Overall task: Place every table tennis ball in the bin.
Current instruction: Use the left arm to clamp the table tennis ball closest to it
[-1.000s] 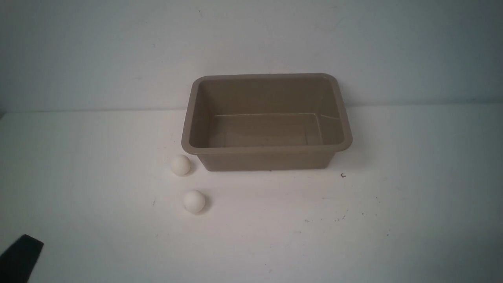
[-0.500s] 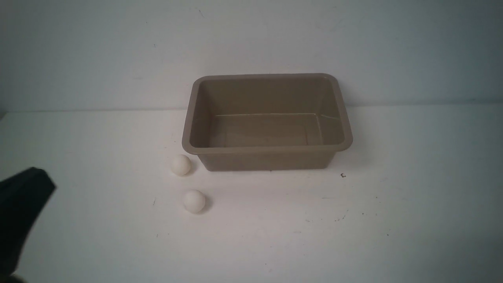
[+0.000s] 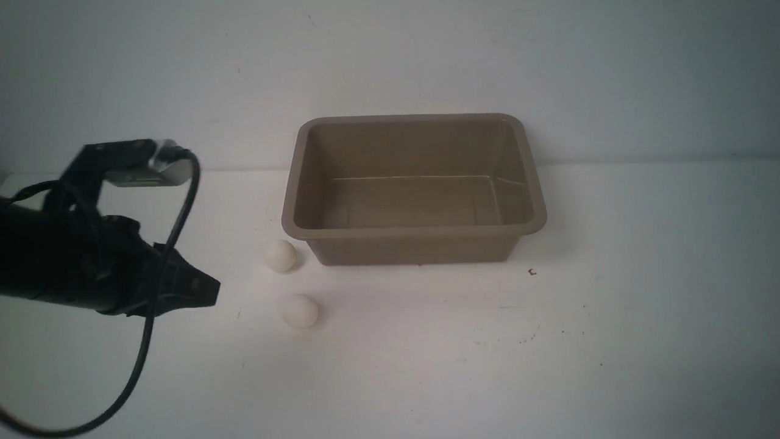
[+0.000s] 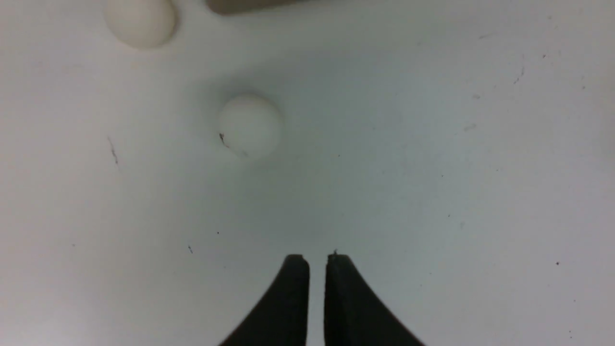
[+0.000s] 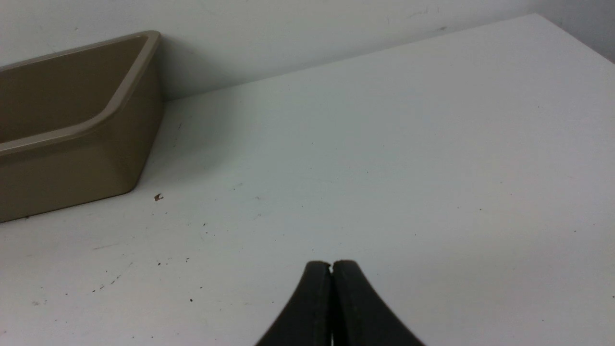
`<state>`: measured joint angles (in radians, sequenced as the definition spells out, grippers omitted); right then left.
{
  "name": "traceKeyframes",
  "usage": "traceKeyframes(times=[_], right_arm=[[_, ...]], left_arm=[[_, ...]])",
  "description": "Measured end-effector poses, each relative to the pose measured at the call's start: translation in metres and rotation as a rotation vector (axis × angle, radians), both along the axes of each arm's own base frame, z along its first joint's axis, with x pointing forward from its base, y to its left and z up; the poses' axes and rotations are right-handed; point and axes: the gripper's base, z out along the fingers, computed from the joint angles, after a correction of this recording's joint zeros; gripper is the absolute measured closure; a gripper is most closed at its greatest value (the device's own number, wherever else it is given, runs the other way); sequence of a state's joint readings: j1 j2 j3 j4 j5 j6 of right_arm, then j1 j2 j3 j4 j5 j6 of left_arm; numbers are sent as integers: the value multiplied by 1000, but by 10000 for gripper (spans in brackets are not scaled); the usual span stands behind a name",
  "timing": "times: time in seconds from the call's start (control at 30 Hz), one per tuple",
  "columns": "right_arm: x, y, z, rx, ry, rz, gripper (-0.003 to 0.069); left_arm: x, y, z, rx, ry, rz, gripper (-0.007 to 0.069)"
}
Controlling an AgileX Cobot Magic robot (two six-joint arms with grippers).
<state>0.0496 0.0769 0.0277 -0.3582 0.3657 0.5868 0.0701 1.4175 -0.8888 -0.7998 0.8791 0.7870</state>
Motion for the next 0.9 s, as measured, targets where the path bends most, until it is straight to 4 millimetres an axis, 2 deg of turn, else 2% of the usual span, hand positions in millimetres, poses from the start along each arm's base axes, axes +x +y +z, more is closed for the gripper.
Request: traceKeyframes(times=[0.1, 0.2, 0.43, 0.53, 0.8, 0.9], right_arm=[[0, 0, 0, 0, 0, 0, 673], [0, 0, 0, 0, 0, 0, 673], [0, 0, 0, 0, 1, 0, 673], [0, 0, 0, 0, 1, 0, 673], [0, 0, 0, 0, 1, 0, 673], [0, 0, 0, 0, 1, 0, 673]], left_arm=[[19, -3, -17, 12, 68, -33, 565], [25, -14, -27, 53, 80, -79, 565], [25, -55, -29, 197, 7, -104, 563], [24, -65, -31, 265, -16, -95, 563], [25, -69, -32, 356, -26, -20, 561], [25, -68, -32, 361, -31, -9, 521]])
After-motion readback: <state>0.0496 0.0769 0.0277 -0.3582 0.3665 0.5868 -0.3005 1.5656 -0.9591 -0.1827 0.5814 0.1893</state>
